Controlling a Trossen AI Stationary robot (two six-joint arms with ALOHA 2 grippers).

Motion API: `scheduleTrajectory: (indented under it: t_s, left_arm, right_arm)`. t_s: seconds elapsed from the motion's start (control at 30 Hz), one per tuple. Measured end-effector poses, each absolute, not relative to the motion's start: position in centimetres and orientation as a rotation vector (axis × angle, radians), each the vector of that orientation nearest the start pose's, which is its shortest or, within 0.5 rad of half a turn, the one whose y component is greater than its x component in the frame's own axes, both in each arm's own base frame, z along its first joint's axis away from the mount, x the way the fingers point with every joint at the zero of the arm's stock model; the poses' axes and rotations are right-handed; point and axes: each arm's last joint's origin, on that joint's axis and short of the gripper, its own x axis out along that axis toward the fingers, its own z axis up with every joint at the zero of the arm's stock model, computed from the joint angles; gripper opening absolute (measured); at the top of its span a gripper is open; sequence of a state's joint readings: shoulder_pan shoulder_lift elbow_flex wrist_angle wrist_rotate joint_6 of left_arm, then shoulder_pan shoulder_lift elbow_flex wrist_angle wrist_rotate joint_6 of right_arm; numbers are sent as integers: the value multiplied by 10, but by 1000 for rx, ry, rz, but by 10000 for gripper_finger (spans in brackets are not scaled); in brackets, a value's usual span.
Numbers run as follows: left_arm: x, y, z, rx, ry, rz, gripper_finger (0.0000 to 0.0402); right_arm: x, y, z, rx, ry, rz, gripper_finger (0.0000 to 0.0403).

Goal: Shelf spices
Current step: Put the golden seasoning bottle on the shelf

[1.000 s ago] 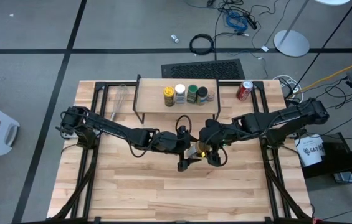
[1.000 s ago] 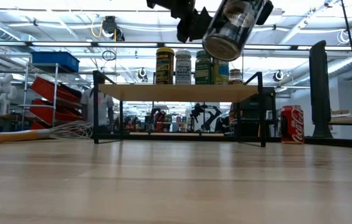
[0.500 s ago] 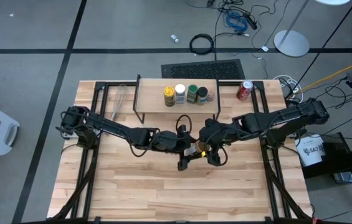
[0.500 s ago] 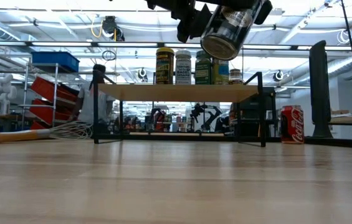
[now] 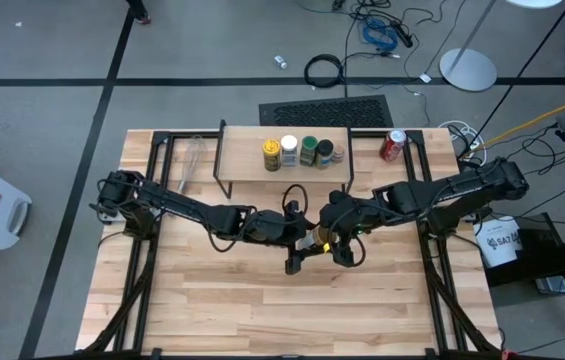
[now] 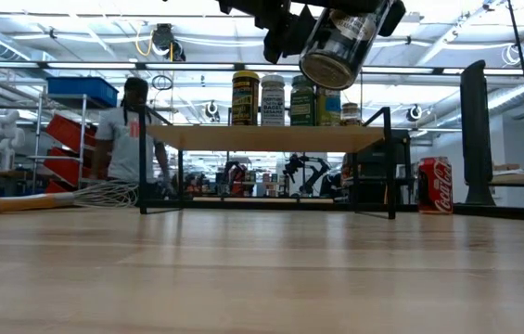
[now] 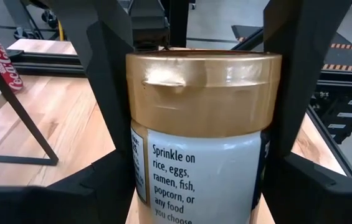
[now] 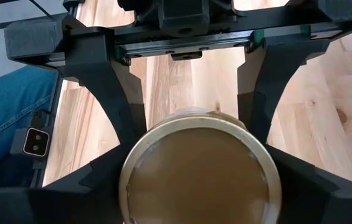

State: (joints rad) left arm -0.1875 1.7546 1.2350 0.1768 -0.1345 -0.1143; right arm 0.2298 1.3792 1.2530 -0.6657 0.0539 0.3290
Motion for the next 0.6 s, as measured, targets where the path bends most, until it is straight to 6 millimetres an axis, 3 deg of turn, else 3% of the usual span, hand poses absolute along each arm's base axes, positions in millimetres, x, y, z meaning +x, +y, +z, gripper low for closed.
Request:
scheduleTrajectory:
  t_s: [0.27,0.6]
  left_arm:
    - [395,-71,261,-58,344,-31,289]
    - [388,-68,275,-42,322,-16,289]
  right_arm:
    - [278,62,326,145,786,20,322]
    - [254,58,352,69,655,-58,326]
